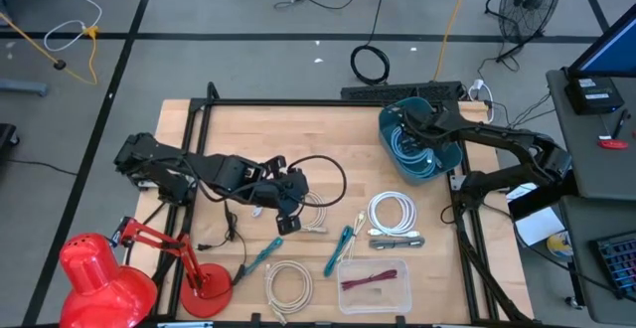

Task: Pick & Place USB Port
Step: Put the blue HDMI cable into the blue bin, then adjust the blue bin

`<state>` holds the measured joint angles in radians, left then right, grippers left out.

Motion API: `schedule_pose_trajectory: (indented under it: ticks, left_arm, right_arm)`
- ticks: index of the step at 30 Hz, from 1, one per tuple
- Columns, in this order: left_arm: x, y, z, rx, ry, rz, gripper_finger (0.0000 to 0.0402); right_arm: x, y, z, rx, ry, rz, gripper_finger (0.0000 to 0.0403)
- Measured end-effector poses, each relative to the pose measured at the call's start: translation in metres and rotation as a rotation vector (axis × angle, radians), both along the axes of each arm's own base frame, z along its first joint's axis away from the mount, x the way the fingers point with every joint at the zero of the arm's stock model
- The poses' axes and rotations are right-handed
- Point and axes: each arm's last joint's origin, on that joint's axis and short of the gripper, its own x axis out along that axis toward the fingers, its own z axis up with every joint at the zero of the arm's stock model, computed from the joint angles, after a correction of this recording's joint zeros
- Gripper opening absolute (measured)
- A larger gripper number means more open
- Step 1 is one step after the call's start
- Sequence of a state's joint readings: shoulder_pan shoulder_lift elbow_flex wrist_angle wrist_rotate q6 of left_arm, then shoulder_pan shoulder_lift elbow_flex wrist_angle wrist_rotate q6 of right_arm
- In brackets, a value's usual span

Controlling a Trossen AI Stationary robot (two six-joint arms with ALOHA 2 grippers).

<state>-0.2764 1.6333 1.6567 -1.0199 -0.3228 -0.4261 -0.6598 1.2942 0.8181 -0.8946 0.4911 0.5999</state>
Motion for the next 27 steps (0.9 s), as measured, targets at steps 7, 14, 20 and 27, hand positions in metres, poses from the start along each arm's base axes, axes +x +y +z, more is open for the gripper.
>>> schedule_pose_trajectory:
  ticks: [7, 14, 20, 27]
  left_arm:
    - [0.000, 0.000, 0.000, 0.008, 0.002, -0.011, 0.0046]
    - [0.000, 0.000, 0.000, 0.015, 0.004, -0.019, 0.0046]
    - [0.000, 0.000, 0.000, 0.023, 0.006, -0.031, 0.0046]
    - [0.000, 0.000, 0.000, 0.031, 0.009, -0.043, 0.0046]
  right_arm:
    - [0.000, -0.001, 0.000, -0.012, -0.010, -0.014, 0.0106]
    - [0.005, -0.004, 0.011, -0.045, -0.059, -0.038, 0.0134]
    - [0.014, -0.011, 0.055, -0.156, -0.191, 0.008, 0.0138]
    - [0.006, -0.015, 0.111, -0.218, -0.248, 0.050, 0.0127]
